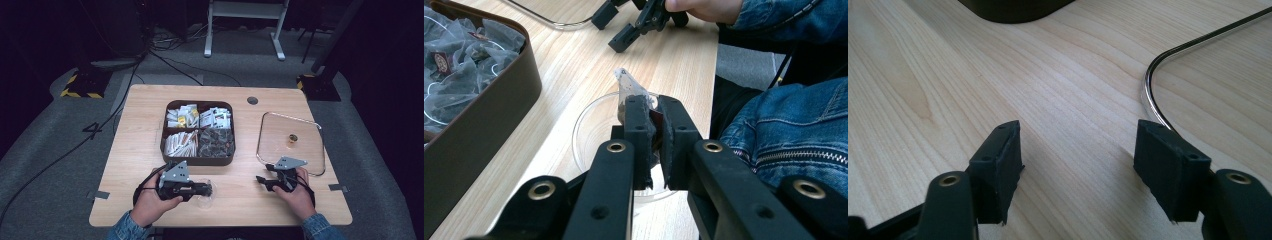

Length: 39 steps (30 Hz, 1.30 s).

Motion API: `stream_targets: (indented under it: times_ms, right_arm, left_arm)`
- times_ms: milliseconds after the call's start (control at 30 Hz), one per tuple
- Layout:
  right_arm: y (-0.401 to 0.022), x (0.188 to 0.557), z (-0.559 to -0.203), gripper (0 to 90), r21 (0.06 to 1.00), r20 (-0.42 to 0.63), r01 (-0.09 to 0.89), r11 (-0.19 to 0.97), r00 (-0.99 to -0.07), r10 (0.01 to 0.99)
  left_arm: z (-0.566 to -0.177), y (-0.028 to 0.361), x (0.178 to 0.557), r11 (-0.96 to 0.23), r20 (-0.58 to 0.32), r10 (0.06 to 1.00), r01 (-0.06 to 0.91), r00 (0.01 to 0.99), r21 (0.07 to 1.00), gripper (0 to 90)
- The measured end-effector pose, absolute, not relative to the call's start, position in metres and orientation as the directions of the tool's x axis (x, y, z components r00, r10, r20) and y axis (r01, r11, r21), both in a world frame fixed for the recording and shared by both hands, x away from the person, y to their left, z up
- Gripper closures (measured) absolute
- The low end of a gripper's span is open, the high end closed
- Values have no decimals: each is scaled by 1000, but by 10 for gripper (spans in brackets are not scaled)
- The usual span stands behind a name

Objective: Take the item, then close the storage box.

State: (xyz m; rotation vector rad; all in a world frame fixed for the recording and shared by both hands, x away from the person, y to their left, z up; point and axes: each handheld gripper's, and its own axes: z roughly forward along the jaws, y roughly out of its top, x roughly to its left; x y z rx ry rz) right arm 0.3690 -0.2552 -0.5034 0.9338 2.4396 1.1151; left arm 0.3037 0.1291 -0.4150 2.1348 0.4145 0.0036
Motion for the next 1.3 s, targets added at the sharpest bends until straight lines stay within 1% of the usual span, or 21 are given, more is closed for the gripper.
stream_targets:
  times_ms: [67, 100, 133, 167, 433, 567, 633, 767, 1000, 1100, 1167, 1267, 1300]
  right_arm:
    - [-255, 369, -503, 359, 757, -3, 435, 488, -744, 668]
    - [-255, 369, -503, 359, 757, -4, 435, 488, -744, 668]
    - [-255, 369, -503, 359, 756, -2, 436, 488, -743, 669]
    - [-255, 369, -503, 360, 757, -3, 436, 487, -743, 669]
    - [-255, 369, -503, 359, 757, -3, 435, 487, -744, 669]
    - [-255, 369, -503, 359, 757, -3, 435, 488, -744, 668]
    - [-255, 369, -503, 359, 757, -3, 435, 488, -744, 668]
    - [-255, 369, -503, 359, 756, -1, 436, 488, -744, 668]
    - [-255, 369, -503, 359, 756, 0, 437, 488, -745, 667]
    - [-255, 369, -503, 359, 755, 0, 437, 488, -745, 668]
    - [-255, 369, -503, 357, 755, 0, 439, 488, -743, 669]
    - [-254, 369, -503, 335, 754, 0, 440, 488, -743, 669]
    - [-253, 369, -503, 348, 755, 1, 437, 490, -747, 665]
  left_arm:
    - [-414, 130, 304, -499, -178, 285, 304, 942, 812, 761]
    - [-413, 130, 304, -491, -193, 279, 312, 941, 814, 718]
    - [-413, 131, 304, -487, -197, 276, 314, 941, 815, 655]
    - [-412, 131, 304, -483, -197, 279, 315, 940, 817, 625]
    - [-410, 138, 307, -424, -179, 325, 312, 929, 850, 503]
    - [-409, 144, 308, -393, -171, 358, 314, 918, 864, 495]
    - [-408, 148, 309, -388, -163, 375, 314, 913, 866, 505]
    - [-408, 154, 312, -387, -143, 431, 325, 891, 863, 495]
    - [-413, 169, 322, -352, -143, 516, 361, 844, 864, 468]
    - [-417, 177, 325, -355, -112, 571, 367, 813, 860, 448]
    - [-420, 181, 327, -361, -113, 587, 384, 802, 850, 440]
    - [-428, 186, 331, -398, -88, 613, 403, 785, 824, 422]
    - [-431, 188, 332, -414, -70, 625, 406, 778, 815, 421]
